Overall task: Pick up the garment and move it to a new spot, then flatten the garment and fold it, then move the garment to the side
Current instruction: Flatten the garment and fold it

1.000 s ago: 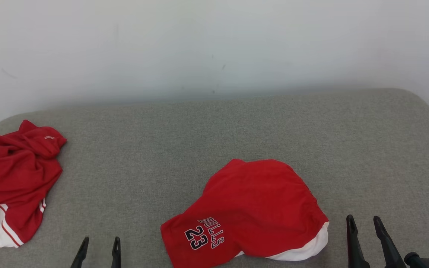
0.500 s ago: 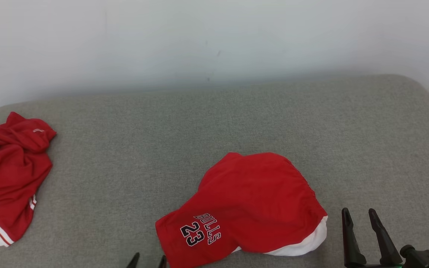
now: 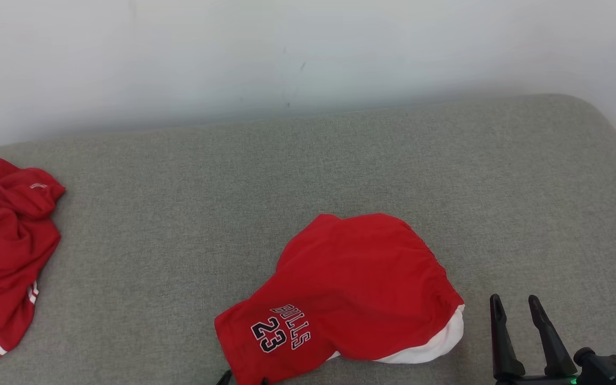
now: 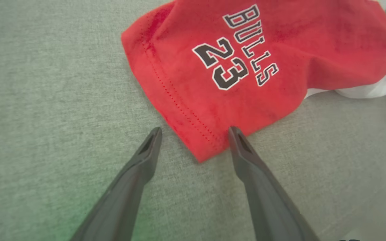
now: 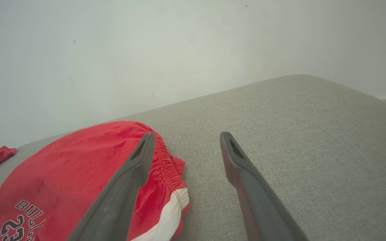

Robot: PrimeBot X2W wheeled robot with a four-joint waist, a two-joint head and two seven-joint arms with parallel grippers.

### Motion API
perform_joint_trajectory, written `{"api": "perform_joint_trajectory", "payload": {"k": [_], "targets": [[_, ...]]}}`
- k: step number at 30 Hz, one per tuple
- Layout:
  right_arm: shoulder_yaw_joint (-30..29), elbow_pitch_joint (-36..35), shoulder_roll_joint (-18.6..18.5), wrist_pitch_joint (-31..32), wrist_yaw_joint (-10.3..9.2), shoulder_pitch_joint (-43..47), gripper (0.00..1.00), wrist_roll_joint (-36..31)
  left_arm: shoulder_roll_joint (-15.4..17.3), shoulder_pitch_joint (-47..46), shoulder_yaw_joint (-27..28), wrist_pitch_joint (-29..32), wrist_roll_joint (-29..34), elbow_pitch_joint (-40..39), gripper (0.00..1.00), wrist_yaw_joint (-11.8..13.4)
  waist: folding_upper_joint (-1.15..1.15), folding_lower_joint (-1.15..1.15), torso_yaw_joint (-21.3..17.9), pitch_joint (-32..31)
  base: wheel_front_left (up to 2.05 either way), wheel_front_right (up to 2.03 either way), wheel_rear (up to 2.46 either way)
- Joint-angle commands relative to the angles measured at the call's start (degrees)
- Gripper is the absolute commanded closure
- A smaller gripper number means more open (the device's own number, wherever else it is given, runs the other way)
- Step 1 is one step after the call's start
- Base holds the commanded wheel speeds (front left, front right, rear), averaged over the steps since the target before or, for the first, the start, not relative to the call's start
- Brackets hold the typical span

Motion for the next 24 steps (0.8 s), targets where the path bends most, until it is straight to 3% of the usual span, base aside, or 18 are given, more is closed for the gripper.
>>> {"api": "perform_joint_trajectory", "payload": {"k": [1, 4, 5, 6, 7, 8, 24], "targets": [[0.05, -0.1, 0.12, -0.26, -0.15, -0.5, 0.0, -0.22, -0.36, -0.45, -0.4, -0.15, -0.41, 0.42, 0.0, -0.36, 0.0, 0.0, -0.02, 0.03, 0.0, 0.0, 0.0], [-0.05, -0.23, 0.24, -0.26, -0.15, -0.51, 0.0, -0.35, -0.5, -1.42, -1.58, -0.15, -0.8, 0.82, 0.0, -0.43, 0.0, 0.0, -0.02, 0.14, 0.0, 0.0, 0.0], [-0.11, -0.24, 0.21, -0.26, -0.14, -0.49, 0.0, -0.32, -0.57, -1.66, -1.94, -0.15, -1.03, 0.83, 0.11, -0.44, 0.0, 0.0, 0.02, 0.15, 0.0, 0.0, 0.0], [-0.14, -0.24, 0.15, -0.26, -0.15, -0.47, 0.0, -0.26, -0.6, -1.85, -2.26, -0.15, -1.22, 0.77, 0.64, -0.31, 0.0, 0.0, 0.06, 0.15, 0.0, 0.0, 0.0], [-0.14, -0.26, 0.13, -0.26, -0.15, -0.45, 0.0, -0.25, -0.62, -2.08, -2.46, -0.16, -1.27, 0.48, 0.85, -0.28, 0.0, 0.0, 0.11, 0.16, 0.0, 0.0, 0.0], [-0.16, -0.32, 0.22, -0.26, -0.15, -0.42, 0.0, -0.35, -0.64, -2.38, -2.45, -0.16, -1.23, -0.11, 1.0, -0.29, 0.0, 0.0, 0.18, 0.15, 0.0, 0.0, 0.0], [-0.68, -0.07, 1.33, -0.26, -0.15, 0.87, 0.0, 0.14, 2.49, 3.47, 2.54, -0.17, 1.18, -17.01, 1.0, 0.96, 0.0, 0.0, 6.28, -1.32, 0.0, 0.0, 0.0]]}}
